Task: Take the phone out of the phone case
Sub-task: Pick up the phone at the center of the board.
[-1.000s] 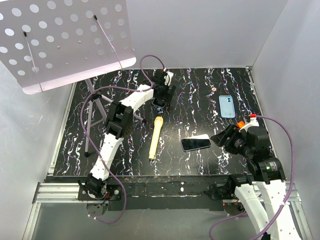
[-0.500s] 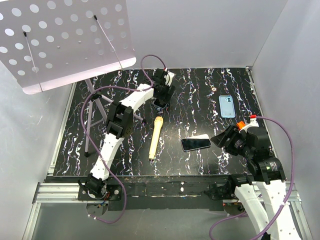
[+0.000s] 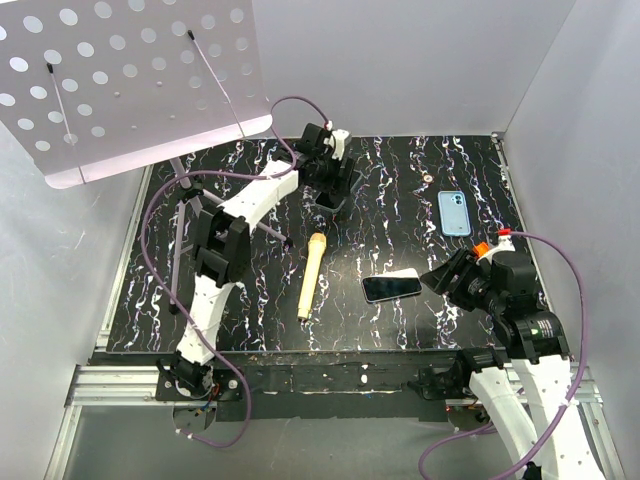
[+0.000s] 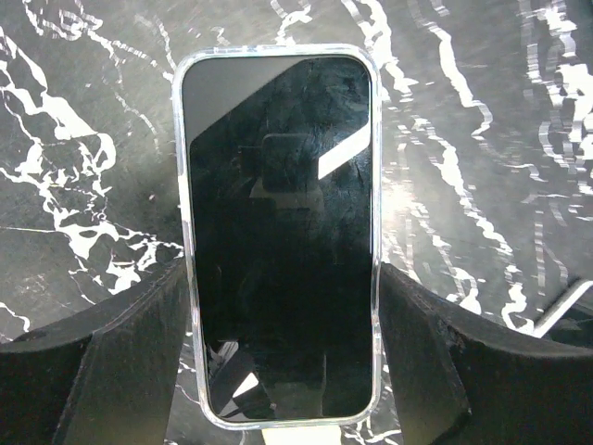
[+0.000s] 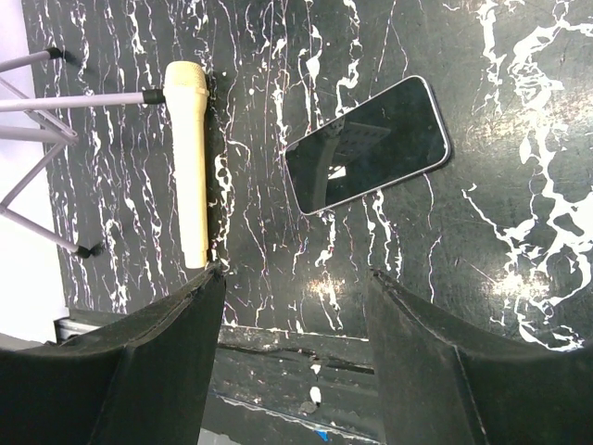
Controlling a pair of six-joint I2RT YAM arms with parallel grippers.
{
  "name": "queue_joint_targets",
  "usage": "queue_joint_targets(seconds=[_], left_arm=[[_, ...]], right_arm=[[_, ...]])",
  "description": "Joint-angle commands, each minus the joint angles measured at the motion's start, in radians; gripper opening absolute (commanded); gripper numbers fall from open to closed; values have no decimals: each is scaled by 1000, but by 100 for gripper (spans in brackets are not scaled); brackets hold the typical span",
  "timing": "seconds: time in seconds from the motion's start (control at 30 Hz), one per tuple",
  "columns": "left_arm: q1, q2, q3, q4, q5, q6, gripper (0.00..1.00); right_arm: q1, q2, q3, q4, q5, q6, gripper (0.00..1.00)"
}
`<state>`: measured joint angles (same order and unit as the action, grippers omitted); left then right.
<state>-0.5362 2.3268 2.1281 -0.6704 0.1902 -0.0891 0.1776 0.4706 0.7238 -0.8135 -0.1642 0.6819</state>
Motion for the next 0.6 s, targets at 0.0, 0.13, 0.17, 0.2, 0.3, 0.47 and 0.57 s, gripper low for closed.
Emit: queue_joint_targets(seconds=[0.0, 0.13, 0.17, 0.2, 0.3, 0.47, 0.57], left_arm=[[-34, -174, -51, 78, 64, -18, 0], [-79, -251, -147, 106, 75, -6, 0], [-90, -267, -177, 124, 69, 0, 0], [-97, -286, -206, 135, 69, 5, 0], [-120, -329, -264, 143, 81, 14, 0], [-177, -486, -450, 244, 110, 58, 0], [-220, -587, -545, 252, 124, 125, 0]], right_arm=[[-1, 14, 39, 14, -23, 15, 68], [-3, 19, 26, 49, -63, 25, 70], [-3, 31, 26, 62, -84, 28, 70], [-3, 42, 28, 66, -99, 30, 70], [-3, 86, 42, 97, -152, 44, 74], [-21, 186, 118, 148, -228, 21, 85], [-70, 292, 195, 114, -285, -34, 89]])
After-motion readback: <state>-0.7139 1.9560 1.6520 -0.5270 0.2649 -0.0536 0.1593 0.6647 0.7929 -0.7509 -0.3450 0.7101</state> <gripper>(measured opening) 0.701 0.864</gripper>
